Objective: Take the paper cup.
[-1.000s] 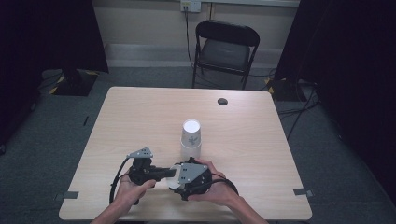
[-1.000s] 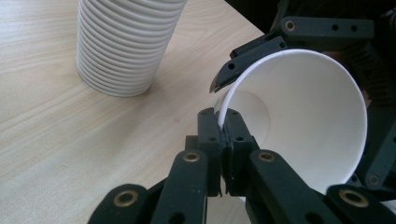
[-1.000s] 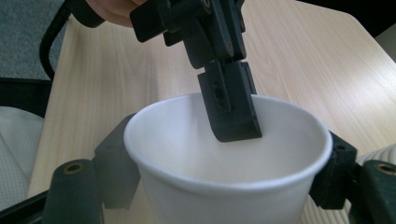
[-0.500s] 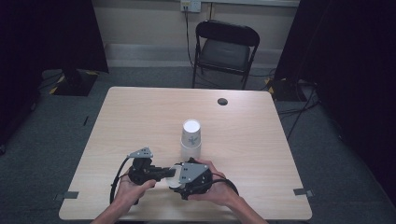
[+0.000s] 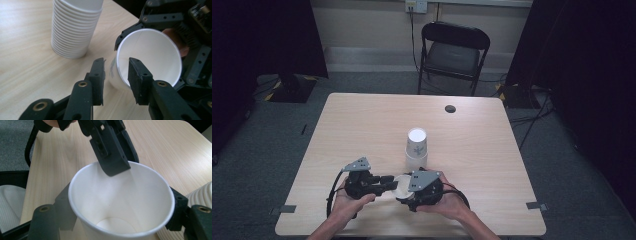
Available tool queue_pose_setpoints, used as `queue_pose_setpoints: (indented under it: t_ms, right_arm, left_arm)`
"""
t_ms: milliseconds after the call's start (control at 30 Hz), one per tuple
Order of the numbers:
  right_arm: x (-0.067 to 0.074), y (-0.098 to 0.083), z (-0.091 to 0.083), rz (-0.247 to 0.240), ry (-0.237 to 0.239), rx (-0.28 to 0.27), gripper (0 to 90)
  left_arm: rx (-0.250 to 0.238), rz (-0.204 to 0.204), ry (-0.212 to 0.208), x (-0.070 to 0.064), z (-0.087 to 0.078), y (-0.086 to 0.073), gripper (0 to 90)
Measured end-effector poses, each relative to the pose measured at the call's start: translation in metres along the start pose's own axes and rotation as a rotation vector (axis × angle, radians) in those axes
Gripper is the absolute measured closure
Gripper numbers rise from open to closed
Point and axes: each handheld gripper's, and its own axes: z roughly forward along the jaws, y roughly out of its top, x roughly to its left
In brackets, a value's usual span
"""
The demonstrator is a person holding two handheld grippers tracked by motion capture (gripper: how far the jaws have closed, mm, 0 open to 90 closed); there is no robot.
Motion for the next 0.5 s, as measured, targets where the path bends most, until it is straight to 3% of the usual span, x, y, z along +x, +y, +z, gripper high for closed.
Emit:
queue_pose_setpoints:
  t_ms: [200, 300, 500]
  right_arm:
    - [-0.004, -0.001, -0.002, 0.029, -0.022, -0.007, 28.9]
    - [-0.008, -0.004, -0.005, 0.059, -0.025, -0.013, 29.2]
    - [-0.013, -0.008, -0.012, 0.091, -0.043, -0.025, 29.1]
  left_arm:
    - [-0.029, 0.013, 0.025, -0.001, -0.002, 0.001, 55.1]
    - [-0.024, 0.053, 0.088, -0.001, -0.006, 0.005, 44.6]
    - [-0.039, 0.051, 0.136, 0.003, -0.015, 0.006, 37.8]
